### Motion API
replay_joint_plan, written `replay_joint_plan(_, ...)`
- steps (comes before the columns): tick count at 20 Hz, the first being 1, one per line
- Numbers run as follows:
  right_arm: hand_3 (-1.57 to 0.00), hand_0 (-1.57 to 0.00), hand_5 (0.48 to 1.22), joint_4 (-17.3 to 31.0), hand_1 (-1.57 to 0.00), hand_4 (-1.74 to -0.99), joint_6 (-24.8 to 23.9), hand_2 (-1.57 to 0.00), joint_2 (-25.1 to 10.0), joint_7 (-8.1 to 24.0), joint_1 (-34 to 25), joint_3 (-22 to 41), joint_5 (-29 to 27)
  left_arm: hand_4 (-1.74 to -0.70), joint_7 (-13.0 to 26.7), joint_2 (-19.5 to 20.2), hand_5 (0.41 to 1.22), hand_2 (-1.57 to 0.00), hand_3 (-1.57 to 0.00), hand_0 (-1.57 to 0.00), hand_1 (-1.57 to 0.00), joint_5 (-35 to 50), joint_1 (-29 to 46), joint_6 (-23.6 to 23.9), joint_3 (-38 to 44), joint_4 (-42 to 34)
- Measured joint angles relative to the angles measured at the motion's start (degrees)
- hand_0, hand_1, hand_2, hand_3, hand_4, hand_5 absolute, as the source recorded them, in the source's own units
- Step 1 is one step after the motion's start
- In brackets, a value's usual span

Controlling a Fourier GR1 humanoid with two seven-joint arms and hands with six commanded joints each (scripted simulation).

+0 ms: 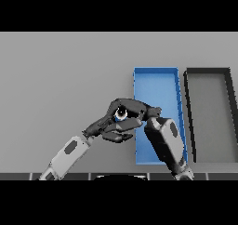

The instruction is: Pick up the blue pipe and place it into the blue bin.

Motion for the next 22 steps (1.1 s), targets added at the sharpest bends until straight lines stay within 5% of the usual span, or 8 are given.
replay_joint_plan(6,-1.57,-1.57,1.221,0.7,-1.57,-1.494,-10.8,-1.57,-7.8,0.3,-11.8,-2.3,-11.0,-0.86,-0.5,0.5,0.498,0.0,0.0,0.0,0.0,0.2,0.3,-0.4,0.2,0.0)
replay_joint_plan(9,-1.57,-1.57,1.221,3.5,-1.57,-1.496,-9.3,-1.57,-10.9,-2.7,-19.1,-5.9,-11.8,-0.87,-0.9,0.7,0.485,0.0,0.0,0.0,0.0,0.5,0.3,-0.7,0.0,-0.9)
replay_joint_plan(15,-1.57,-1.57,1.221,16.8,-1.57,-1.498,-13.5,-1.57,-15.6,-7.0,-27.5,-13.6,-3.7,-0.84,0.9,1.7,0.481,0.0,0.0,0.0,0.0,0.7,0.8,-0.6,0.2,-1.9)
replay_joint_plan(22,-1.57,-1.57,1.221,31.7,-1.57,-1.499,-13.8,-1.57,-20.0,-5.9,-23.2,-20.1,4.9,-0.83,1.1,2.2,0.461,0.0,0.0,0.0,0.0,-0.4,0.9,0.3,0.7,-1.6)
